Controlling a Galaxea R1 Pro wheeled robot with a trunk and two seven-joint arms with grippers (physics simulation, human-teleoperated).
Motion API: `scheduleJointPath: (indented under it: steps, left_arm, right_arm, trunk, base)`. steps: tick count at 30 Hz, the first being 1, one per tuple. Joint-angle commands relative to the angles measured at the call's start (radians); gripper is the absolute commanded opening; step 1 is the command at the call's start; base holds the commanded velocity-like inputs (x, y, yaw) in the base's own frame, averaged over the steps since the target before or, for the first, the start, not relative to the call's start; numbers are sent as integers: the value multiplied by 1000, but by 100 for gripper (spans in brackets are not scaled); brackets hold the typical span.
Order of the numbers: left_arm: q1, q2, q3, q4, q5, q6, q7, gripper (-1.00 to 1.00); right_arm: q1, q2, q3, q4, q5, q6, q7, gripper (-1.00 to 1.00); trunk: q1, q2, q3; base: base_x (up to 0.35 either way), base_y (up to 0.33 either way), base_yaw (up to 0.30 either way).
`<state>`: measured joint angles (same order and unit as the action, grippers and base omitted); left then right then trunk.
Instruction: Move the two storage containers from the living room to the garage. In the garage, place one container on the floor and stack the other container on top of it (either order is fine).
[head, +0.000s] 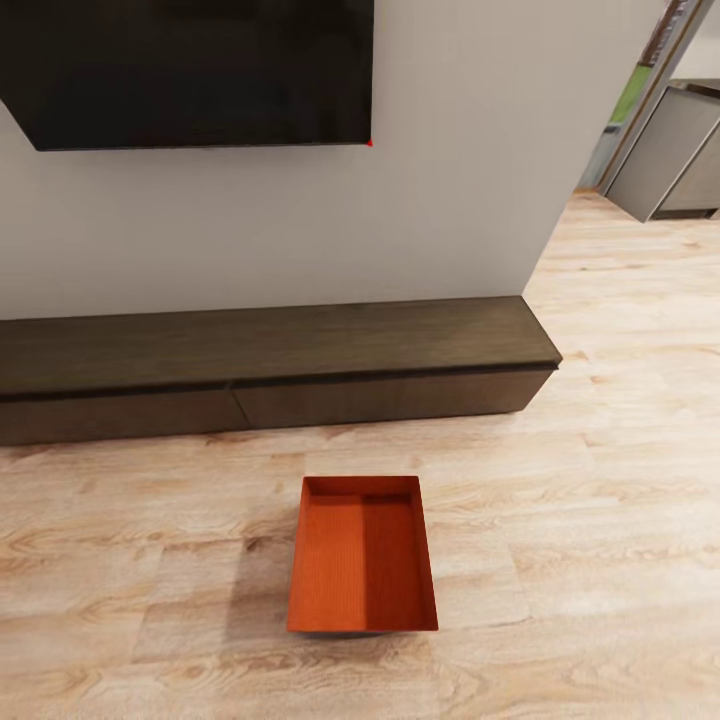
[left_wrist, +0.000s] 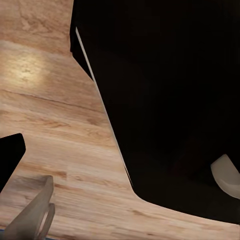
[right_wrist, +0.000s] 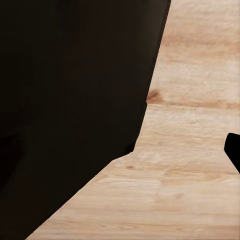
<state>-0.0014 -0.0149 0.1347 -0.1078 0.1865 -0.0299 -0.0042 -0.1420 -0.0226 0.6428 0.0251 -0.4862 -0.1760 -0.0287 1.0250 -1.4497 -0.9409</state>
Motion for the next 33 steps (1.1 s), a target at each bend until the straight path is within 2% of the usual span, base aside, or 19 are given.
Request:
scheduleJointPath:
  steps: [1, 21, 27, 33]
  left_arm:
    - [0, 0, 6, 0, 2, -2, 0, 100]
    - [0, -2, 6, 0, 2, -2, 1, 100]
    - [0, -2, 6, 0, 3, -2, 1, 100]
    - [0, -1, 6, 0, 2, -2, 1, 100]
  right_arm:
    - [-1, 1, 9, 3, -7, -5, 0, 100]
    - [-1, 1, 6, 3, -8, -4, 0, 100]
    - [-1, 1, 10, 3, -8, -4, 0, 100]
    - [-1, 1, 12, 3, -8, -3, 0, 100]
  trunk:
    - [0, 0, -1]
    - [0, 0, -1]
    - [23, -42, -20]
    - [23, -42, -20]
  base:
    - [0, 0, 0]
    - [0, 0, 0]
    - [0, 0, 0]
    - [0, 0, 0]
